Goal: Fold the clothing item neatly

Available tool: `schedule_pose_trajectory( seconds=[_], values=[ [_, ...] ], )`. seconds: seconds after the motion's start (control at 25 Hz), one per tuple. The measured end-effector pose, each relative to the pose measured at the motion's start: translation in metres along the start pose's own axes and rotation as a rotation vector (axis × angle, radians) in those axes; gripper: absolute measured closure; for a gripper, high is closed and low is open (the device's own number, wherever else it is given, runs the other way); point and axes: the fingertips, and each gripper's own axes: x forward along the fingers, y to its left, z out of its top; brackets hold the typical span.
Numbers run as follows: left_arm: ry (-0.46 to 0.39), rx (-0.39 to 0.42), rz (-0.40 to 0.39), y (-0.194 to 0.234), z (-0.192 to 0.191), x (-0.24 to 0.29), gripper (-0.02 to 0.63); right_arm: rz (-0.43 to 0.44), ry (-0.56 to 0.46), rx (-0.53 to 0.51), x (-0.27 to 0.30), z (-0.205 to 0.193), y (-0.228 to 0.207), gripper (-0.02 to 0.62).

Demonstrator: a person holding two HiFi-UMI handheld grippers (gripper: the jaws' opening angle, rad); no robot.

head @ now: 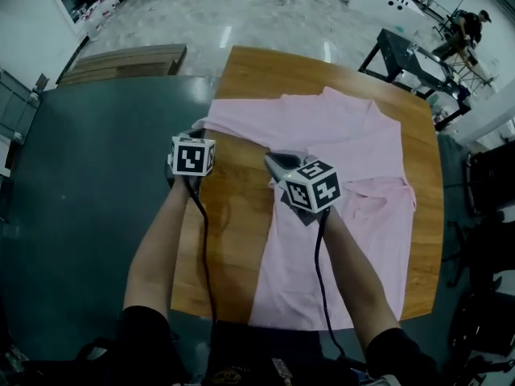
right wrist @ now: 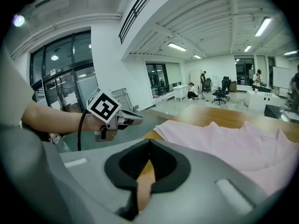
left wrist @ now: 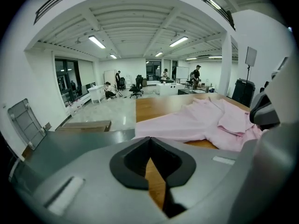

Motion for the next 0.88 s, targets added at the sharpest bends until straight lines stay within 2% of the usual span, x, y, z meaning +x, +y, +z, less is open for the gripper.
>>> schedule_pose_trajectory(
  seconds=[0.24, 0.44, 0.56, 0.64, 0.72, 0.8, 0.88],
  values=[
    [0.018, 0.011, -0.018, 0.031, -0.001, 0.059, 0.595, -0.017, 0.026, 0.016, 0.031, 0.002, -0.006, 0.592],
    [0.058, -0.061, -0.059, 0.047, -0.01, 0.104, 0.494, -0.05, 0.061, 0.036, 0.041, -0.01, -0.022, 0.592],
    [0.095, -0.116, -0.096, 0.049, -0.018, 0.123, 0.479, -0.066, 0.075, 0.048, 0.044, -0.016, -0.033, 0.592],
    [0.1, -0.146, -0.133, 0.044, -0.021, 0.128, 0.491, -0.072, 0.082, 0.053, 0.046, -0.02, -0.039, 0.592],
    [0.102, -0.15, -0.166, 0.039, -0.023, 0.127, 0.535, -0.073, 0.084, 0.057, 0.049, -0.022, -0.042, 0.592],
    [0.103, -0.132, -0.172, 0.038, -0.024, 0.124, 0.577, -0.067, 0.082, 0.057, 0.054, -0.019, -0.04, 0.592],
    [0.09, -0.118, -0.16, 0.039, -0.021, 0.119, 0.584, -0.055, 0.08, 0.054, 0.059, -0.015, -0.035, 0.592]
  ],
)
